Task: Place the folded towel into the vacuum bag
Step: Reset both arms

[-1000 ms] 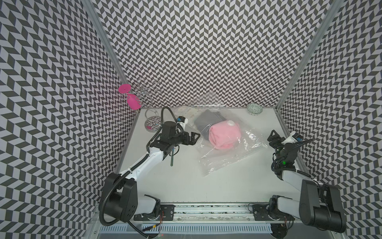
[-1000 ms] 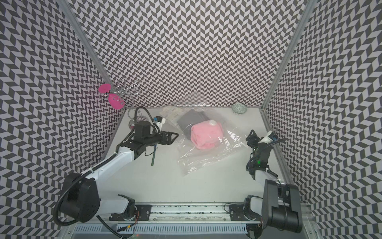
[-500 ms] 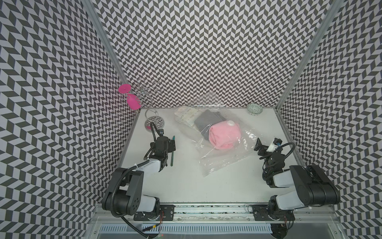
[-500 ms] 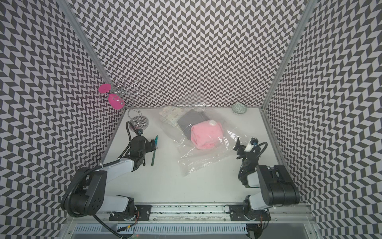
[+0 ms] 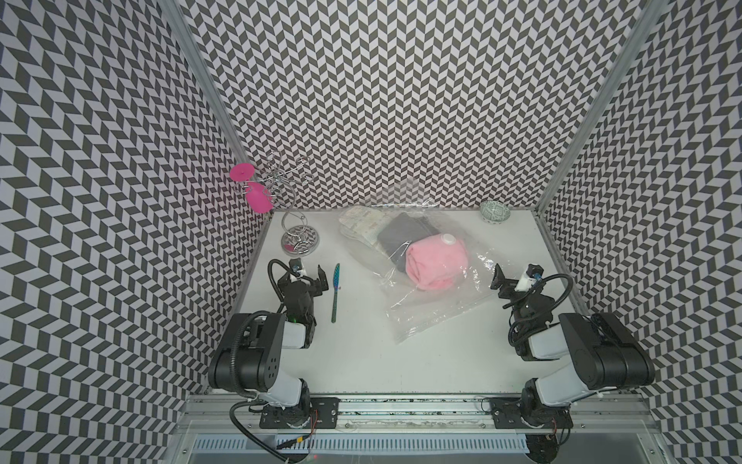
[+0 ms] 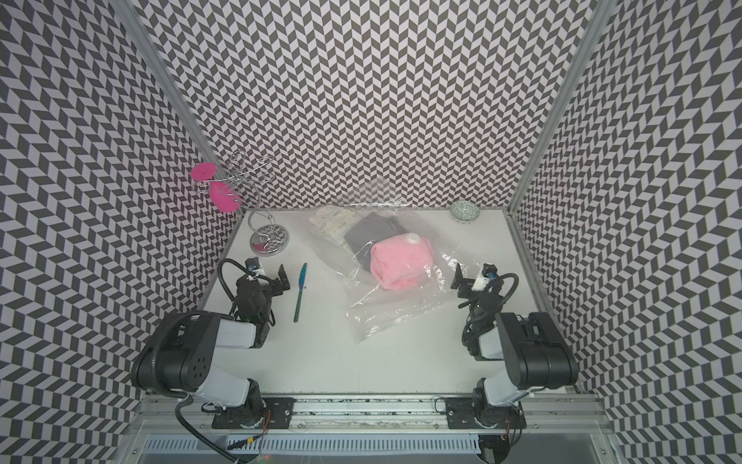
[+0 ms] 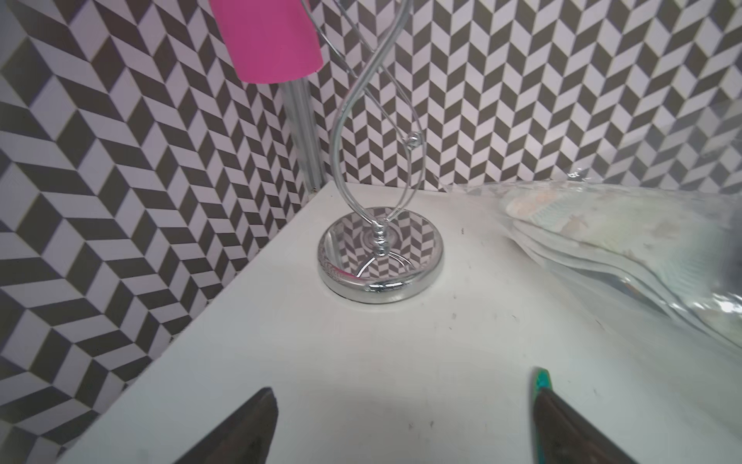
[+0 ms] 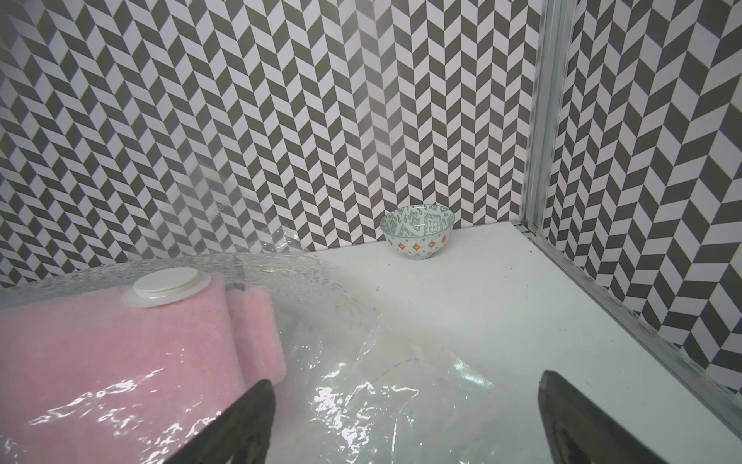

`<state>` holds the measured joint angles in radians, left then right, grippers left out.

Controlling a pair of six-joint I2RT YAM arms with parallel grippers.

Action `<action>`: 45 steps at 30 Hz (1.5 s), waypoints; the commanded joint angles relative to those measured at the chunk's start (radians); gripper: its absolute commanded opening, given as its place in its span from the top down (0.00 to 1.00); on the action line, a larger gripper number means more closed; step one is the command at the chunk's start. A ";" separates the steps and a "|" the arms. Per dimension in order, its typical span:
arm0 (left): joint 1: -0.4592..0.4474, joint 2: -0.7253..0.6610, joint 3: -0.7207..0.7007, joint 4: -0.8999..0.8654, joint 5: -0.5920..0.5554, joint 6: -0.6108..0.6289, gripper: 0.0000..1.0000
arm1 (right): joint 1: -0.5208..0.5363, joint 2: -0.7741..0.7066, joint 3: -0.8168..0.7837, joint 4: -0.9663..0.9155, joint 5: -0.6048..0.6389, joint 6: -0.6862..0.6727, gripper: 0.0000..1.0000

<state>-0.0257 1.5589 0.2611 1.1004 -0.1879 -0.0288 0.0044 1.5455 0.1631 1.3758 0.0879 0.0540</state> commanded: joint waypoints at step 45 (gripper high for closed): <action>0.011 -0.001 -0.001 0.143 0.158 0.040 0.06 | -0.003 0.012 0.011 0.046 -0.025 -0.023 0.01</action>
<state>-0.0227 1.5650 0.2565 1.2366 -0.0391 0.0109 0.0044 1.5455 0.1646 1.3701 0.0738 0.0448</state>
